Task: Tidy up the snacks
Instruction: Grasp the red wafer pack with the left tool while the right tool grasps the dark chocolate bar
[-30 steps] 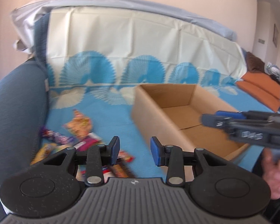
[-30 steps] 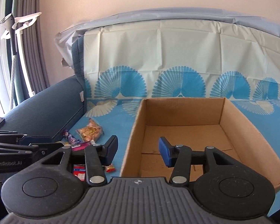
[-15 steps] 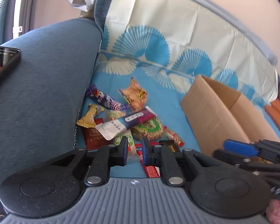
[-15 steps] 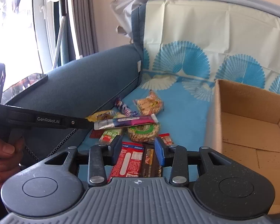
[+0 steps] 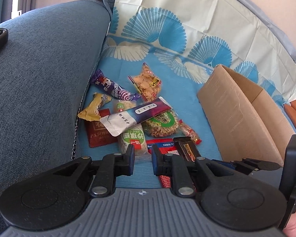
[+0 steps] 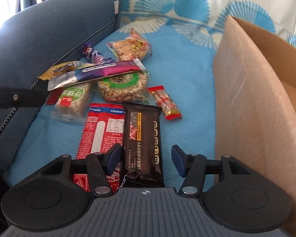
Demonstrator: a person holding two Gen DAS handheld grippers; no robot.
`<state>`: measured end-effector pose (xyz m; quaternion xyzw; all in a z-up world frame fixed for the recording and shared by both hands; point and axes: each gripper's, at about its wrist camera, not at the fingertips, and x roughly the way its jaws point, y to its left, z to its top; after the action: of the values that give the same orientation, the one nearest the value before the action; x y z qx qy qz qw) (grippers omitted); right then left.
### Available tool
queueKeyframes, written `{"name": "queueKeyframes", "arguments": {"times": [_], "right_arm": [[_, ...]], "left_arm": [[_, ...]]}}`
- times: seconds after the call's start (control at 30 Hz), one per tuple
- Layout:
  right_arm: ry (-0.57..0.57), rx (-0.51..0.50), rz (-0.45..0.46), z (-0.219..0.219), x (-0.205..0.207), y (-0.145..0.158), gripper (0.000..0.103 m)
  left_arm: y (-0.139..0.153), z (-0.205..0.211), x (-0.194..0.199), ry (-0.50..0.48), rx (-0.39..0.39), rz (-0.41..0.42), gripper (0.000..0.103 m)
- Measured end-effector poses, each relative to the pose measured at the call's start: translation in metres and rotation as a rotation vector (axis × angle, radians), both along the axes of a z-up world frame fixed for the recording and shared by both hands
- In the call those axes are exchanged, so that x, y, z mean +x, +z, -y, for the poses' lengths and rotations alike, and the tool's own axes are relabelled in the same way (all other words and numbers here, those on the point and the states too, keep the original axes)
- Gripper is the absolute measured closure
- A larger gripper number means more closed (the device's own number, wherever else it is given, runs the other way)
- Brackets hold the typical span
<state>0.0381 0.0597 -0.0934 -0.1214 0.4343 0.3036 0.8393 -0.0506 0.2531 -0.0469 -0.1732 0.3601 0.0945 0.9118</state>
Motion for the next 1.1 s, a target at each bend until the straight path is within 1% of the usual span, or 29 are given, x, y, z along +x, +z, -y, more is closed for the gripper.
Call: {"name": "queueKeyframes", "arguments": {"times": [0.07, 0.1, 0.13, 0.2, 0.3, 0.37, 0.4, 0.47, 0.53, 0.6, 0.67, 0.73, 0.8, 0.83, 0.87, 0.97, 1.0, 1.03, 1.1], "right_arm": [[-0.005, 0.014, -0.017, 0.002, 0.000, -0.001, 0.044], [-0.004, 0.029, -0.036, 0.003, 0.000, -0.001, 0.046], [-0.002, 0.048, -0.058, 0.004, 0.000, -0.002, 0.054], [0.010, 0.086, -0.093, 0.005, -0.003, -0.001, 0.062], [0.069, 0.164, -0.156, 0.003, -0.010, -0.001, 0.063], [0.148, 0.212, -0.203, -0.001, -0.018, -0.002, 0.063], [0.183, 0.228, -0.218, -0.003, -0.023, -0.001, 0.063], [0.217, 0.245, -0.221, -0.006, -0.031, 0.003, 0.063], [0.210, 0.218, -0.174, -0.005, -0.036, 0.009, 0.064], [0.170, 0.149, -0.126, -0.005, -0.039, 0.012, 0.064], [0.123, 0.082, -0.106, 0.001, -0.038, 0.012, 0.065], [0.107, 0.051, -0.115, 0.006, -0.036, 0.010, 0.065], [0.102, 0.054, -0.134, 0.011, -0.034, 0.009, 0.065], [0.099, 0.053, -0.128, 0.012, -0.035, 0.010, 0.064], [0.098, 0.051, -0.116, 0.014, -0.035, 0.010, 0.064], [0.093, 0.056, -0.105, 0.014, -0.033, 0.011, 0.061], [0.090, 0.058, -0.109, 0.014, -0.032, 0.011, 0.060], [0.091, 0.059, -0.117, 0.013, -0.030, 0.010, 0.058], [0.093, 0.053, -0.123, 0.011, -0.029, 0.009, 0.058]], "left_arm": [[-0.001, 0.000, 0.002, 0.001, -0.001, -0.009, 0.083], [-0.001, 0.000, 0.002, -0.001, 0.000, -0.012, 0.082], [-0.001, 0.000, 0.003, -0.002, 0.001, -0.014, 0.082], [-0.001, 0.001, 0.002, -0.004, 0.006, -0.011, 0.081], [0.001, 0.001, -0.001, -0.002, 0.007, 0.003, 0.077], [0.001, 0.001, -0.001, 0.000, 0.008, 0.003, 0.077], [0.001, 0.002, -0.001, 0.001, 0.010, -0.001, 0.077], [0.000, 0.003, -0.001, -0.002, 0.015, -0.012, 0.076], [0.000, 0.005, 0.000, -0.005, 0.024, -0.025, 0.074], [-0.002, 0.008, 0.003, -0.016, 0.038, -0.043, 0.070], [-0.003, 0.012, 0.006, -0.032, 0.055, -0.061, 0.069], [-0.006, 0.017, 0.011, -0.052, 0.074, -0.089, 0.066], [-0.010, 0.022, 0.018, -0.079, 0.091, -0.131, 0.056], [-0.012, 0.025, 0.021, -0.095, 0.097, -0.152, 0.053], [-0.014, 0.027, 0.024, -0.111, 0.102, -0.172, 0.047], [-0.022, 0.033, 0.031, -0.156, 0.106, -0.220, 0.042], [-0.024, 0.034, 0.033, -0.165, 0.105, -0.232, 0.038], [-0.027, 0.035, 0.035, -0.174, 0.104, -0.245, 0.037], [-0.031, 0.038, 0.039, -0.191, 0.101, -0.266, 0.036]]}}
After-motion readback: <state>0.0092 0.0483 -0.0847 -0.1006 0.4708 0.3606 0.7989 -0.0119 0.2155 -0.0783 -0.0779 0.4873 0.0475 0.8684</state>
